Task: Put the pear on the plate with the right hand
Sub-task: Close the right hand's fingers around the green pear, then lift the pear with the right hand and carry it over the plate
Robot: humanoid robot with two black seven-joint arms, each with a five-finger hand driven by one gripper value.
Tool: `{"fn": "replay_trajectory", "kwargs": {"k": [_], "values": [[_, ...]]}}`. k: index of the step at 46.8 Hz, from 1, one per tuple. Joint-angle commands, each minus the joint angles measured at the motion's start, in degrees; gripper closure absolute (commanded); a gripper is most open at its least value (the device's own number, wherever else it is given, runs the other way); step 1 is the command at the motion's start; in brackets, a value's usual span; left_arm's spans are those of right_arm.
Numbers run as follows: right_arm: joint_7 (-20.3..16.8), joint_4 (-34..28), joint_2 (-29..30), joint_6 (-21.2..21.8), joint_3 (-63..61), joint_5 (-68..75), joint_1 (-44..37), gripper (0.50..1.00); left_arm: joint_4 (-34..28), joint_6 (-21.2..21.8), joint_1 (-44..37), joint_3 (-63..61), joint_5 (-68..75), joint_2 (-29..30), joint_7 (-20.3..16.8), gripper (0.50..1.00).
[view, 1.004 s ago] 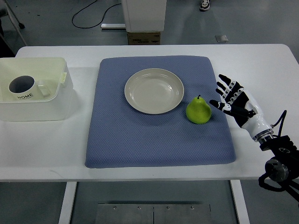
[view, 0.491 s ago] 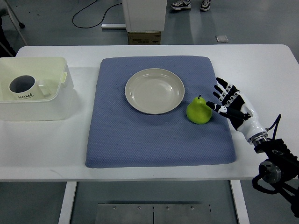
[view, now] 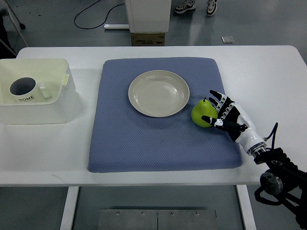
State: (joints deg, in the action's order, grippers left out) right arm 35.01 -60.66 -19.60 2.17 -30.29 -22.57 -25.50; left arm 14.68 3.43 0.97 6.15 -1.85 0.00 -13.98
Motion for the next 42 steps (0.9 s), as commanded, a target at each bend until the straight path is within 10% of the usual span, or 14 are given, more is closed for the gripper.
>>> {"fn": "replay_trajectory", "kwargs": {"k": [1, 16, 26, 42], "values": [[0.0, 1.0, 0.6, -0.4, 0.5, -0.4, 0.1, 0.500, 0.0, 0.0, 0.0, 0.0, 0.0, 0.0, 0.0, 0.500], [0.0, 6.1, 2.0, -0.7, 4.6, -0.7, -0.2, 0.550, 0.0, 0.0, 0.0, 0.0, 0.0, 0.0, 0.0, 0.500], [0.0, 6.2, 1.6, -0.7, 6.6, -0.7, -1.2, 1.000, 0.0, 0.0, 0.0, 0.0, 0.0, 0.0, -0.1, 0.500], [0.0, 5.5, 1.0, -0.6, 6.0, -0.4, -5.3, 1.000, 0.0, 0.0, 0.0, 0.0, 0.0, 0.0, -0.1, 0.500]]}}
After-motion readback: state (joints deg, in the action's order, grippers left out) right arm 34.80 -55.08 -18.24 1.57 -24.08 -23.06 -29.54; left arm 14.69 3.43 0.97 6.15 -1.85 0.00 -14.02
